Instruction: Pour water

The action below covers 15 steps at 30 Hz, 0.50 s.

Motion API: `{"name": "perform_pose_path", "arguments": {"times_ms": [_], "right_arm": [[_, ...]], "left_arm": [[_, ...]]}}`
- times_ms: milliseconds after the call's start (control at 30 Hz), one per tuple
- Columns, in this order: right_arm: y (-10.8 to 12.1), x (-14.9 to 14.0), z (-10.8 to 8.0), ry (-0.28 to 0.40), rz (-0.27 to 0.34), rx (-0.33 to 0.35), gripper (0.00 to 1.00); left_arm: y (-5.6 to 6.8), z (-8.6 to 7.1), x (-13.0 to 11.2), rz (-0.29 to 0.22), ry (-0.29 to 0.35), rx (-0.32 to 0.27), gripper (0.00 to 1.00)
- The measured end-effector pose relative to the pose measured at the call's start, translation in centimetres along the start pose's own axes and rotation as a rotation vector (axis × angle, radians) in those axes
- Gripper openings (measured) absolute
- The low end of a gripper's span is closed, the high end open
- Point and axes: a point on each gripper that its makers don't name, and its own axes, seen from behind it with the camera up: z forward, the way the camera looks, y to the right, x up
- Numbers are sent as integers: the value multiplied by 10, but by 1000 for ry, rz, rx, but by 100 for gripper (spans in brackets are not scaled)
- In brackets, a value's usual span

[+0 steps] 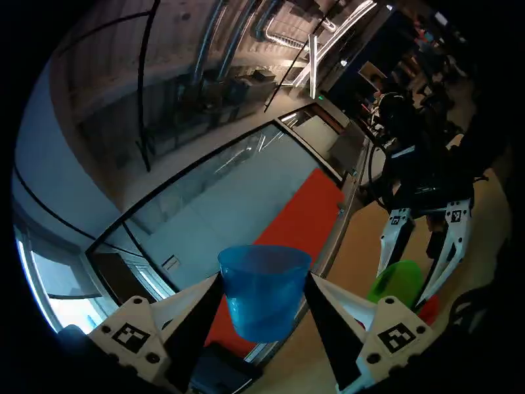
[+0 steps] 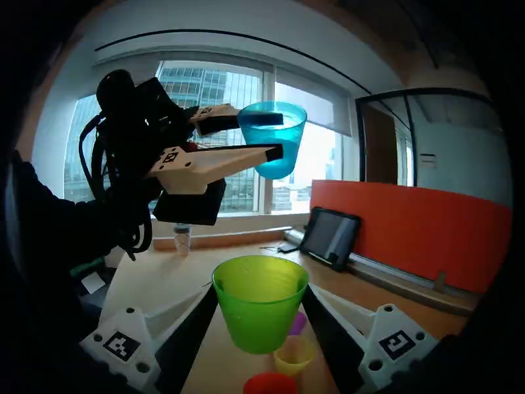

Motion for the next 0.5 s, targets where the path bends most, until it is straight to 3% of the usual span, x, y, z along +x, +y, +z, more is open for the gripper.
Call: {"name": "perform_pose_path", "arguments": {"times_ms": [500], "right_arm": [[-3,-6,8,0,14,13,91]], "left_arm": [[-7,2,9,141,9,14,84]]}}
